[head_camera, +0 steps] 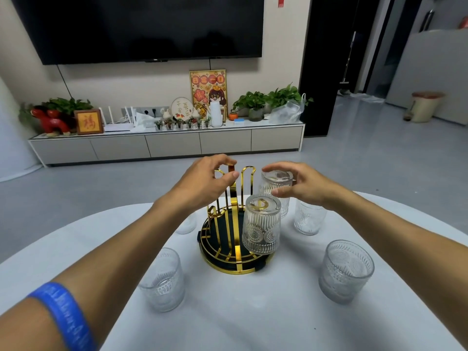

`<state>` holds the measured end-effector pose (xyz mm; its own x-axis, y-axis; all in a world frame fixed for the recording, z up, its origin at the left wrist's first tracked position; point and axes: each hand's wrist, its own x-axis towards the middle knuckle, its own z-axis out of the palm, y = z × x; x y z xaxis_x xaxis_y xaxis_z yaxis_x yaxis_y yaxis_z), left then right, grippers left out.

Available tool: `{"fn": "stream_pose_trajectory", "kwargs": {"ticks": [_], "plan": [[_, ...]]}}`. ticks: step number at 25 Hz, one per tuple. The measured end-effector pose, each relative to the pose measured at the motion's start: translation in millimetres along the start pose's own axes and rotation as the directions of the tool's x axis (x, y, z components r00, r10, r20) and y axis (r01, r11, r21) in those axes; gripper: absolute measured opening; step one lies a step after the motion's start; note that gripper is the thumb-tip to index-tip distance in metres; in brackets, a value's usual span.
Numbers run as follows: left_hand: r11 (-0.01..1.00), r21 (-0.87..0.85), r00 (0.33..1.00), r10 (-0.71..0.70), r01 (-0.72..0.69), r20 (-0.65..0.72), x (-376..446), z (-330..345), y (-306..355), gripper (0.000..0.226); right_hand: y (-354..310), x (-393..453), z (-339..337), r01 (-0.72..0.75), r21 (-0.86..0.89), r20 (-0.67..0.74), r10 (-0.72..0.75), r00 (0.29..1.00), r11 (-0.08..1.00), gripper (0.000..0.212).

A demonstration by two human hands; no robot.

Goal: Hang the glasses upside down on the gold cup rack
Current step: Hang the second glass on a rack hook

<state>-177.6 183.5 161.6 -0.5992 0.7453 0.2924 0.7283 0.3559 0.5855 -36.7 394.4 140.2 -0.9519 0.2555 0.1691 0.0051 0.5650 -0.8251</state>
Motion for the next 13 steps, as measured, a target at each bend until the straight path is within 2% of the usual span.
{"fn": "stream_pose_trajectory", "kwargs": {"ticks": [4, 8, 10, 12, 13], "plan": [[1.000, -0.020, 1.000, -0.005, 0.005, 0.000, 0, 1, -2, 0.036, 8, 3, 4, 0.026, -0.143, 0.086, -0.014, 0.996, 0.989, 0.050], [1.000, -0.018, 1.000, 0.005, -0.005, -0.007, 0, 1, -1, 0.036, 17, 2, 7, 0.021, -0.135, 0.072, -0.011, 0.997, 0.991, 0.051], [0.999, -0.042, 1.000, 0.009, -0.010, -0.028, -3, 7, 1, 0.037, 15, -1, 9, 0.006, -0.204, 0.067, 0.008, 0.998, 0.979, 0.052], [1.000, -0.014, 0.999, -0.005, 0.004, -0.048, -5, 9, 5, 0.040, 9, -14, 14, -0.035, -0.262, -0.007, 0.035, 0.999, 0.964, 0.057], [0.999, 0.037, 0.999, -0.020, 0.022, -0.039, -6, 12, 10, 0.042, 8, -26, 15, -0.066, -0.265, -0.101, 0.041, 0.994, 0.962, 0.057]]}}
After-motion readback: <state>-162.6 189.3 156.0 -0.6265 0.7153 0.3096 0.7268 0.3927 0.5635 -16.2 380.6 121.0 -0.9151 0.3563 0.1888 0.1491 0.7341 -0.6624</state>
